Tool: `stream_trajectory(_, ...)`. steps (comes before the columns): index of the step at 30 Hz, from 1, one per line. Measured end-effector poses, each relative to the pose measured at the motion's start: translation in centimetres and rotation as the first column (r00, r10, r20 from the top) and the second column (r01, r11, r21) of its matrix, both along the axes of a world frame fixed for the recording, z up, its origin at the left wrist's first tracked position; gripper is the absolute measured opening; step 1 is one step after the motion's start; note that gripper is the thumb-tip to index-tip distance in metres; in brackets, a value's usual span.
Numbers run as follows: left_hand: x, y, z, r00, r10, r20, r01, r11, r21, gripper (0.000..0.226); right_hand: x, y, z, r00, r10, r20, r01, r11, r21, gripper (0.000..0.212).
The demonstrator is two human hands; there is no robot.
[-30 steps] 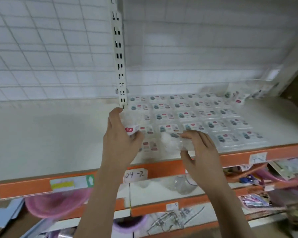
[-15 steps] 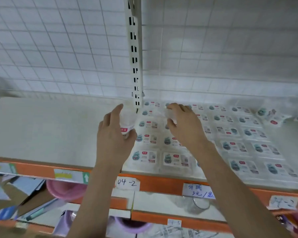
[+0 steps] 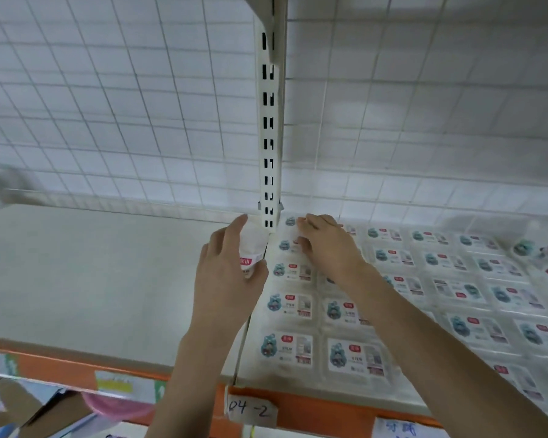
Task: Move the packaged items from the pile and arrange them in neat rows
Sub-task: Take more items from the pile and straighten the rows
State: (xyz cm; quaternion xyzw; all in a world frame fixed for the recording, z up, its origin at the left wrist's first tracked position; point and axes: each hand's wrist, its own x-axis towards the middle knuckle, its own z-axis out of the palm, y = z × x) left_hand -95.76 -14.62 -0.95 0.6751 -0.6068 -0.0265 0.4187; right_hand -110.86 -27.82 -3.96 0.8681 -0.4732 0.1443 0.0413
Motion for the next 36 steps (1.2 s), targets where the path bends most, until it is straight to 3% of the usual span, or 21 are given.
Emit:
stream_trajectory(9,-1.9,-1.1,-0.2,0.999,-0.034,-0.022,0.034,0.999,0.004,0.067,0.0,-1.3,0.4,1.000,-0.022,-0.018,0.023,0.998,0.062,0.050)
stream_trajectory(14,-5.4,-1.5,0.0,0.999,-0.032,-0.021,0.031,0.999,-0.039,0.061,-4.0,0.0,1.9,0.995,-0.019,0.100,0.018,1.000,0.010,0.051)
stream_trajectory(19,-12.6,-2.4,0.0,0.999,-0.037,-0.002,0.037,0.998,-0.050,0.058,-13.4,1.7,3.4,0.980,-0.039,0.197,0.043,0.999,-0.013,0.040)
stream_trajectory(22,-19.3,-2.5,-0.1,0.993,-0.095,-0.068,0.092,0.995,-0.036,0.057,-21.0,3.0,3.3,0.965,-0.092,0.245,0.104,0.994,-0.035,0.036)
stream_trajectory(28,-35.0,-2.4,-0.9,0.959,-0.275,-0.065,0.272,0.961,-0.048,0.052,-37.8,6.0,0.5,0.943,-0.181,0.278,0.195,0.980,-0.023,0.027)
stream_trajectory(32,-44.2,-2.7,-2.2,0.919,-0.388,-0.064,0.390,0.921,0.018,0.051,-46.7,7.5,-1.4,0.905,-0.273,0.325,0.262,0.962,0.078,0.019)
stream_trajectory(36,-49.2,-3.9,-2.5,0.927,-0.374,0.027,0.370,0.924,0.098,0.052,-50.8,8.0,-1.9,0.906,-0.311,0.288,0.265,0.946,0.190,0.025)
